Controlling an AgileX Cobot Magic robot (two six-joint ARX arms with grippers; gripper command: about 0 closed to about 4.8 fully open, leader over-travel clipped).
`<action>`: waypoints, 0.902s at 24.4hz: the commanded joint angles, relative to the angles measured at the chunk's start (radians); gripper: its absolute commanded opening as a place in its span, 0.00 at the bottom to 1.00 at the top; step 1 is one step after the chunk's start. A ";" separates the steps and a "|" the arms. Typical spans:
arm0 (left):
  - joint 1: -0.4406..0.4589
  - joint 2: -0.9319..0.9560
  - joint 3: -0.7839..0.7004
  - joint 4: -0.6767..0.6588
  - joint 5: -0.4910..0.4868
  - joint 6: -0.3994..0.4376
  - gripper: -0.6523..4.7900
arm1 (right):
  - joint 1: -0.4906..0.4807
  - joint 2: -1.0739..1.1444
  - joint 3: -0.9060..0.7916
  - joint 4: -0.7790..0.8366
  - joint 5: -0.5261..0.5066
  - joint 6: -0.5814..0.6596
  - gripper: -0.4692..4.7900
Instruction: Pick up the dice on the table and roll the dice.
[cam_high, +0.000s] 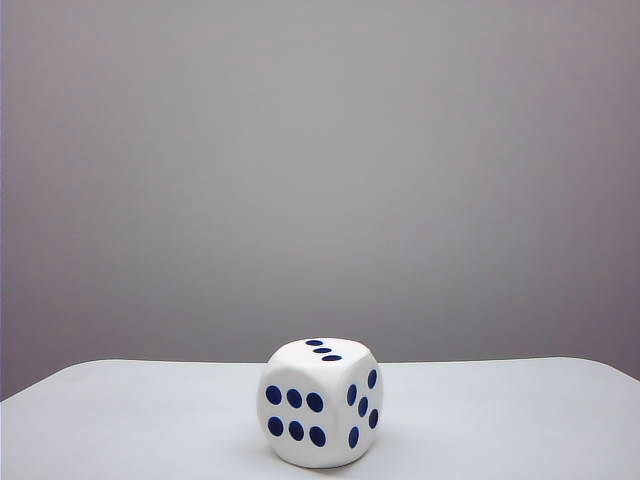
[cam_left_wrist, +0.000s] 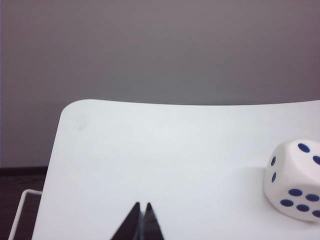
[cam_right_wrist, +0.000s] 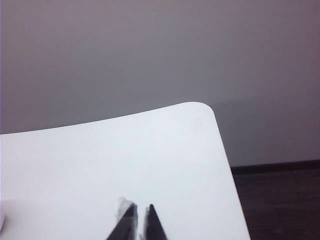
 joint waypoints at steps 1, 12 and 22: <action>0.001 0.001 0.005 -0.015 0.002 0.001 0.11 | 0.000 0.000 -0.006 0.009 0.001 -0.002 0.13; 0.000 0.001 0.008 -0.029 0.039 -0.061 0.11 | 0.001 0.000 -0.002 0.066 -0.087 0.076 0.08; 0.000 0.064 0.138 -0.030 0.058 -0.062 0.11 | 0.002 0.051 0.114 0.095 -0.097 0.138 0.08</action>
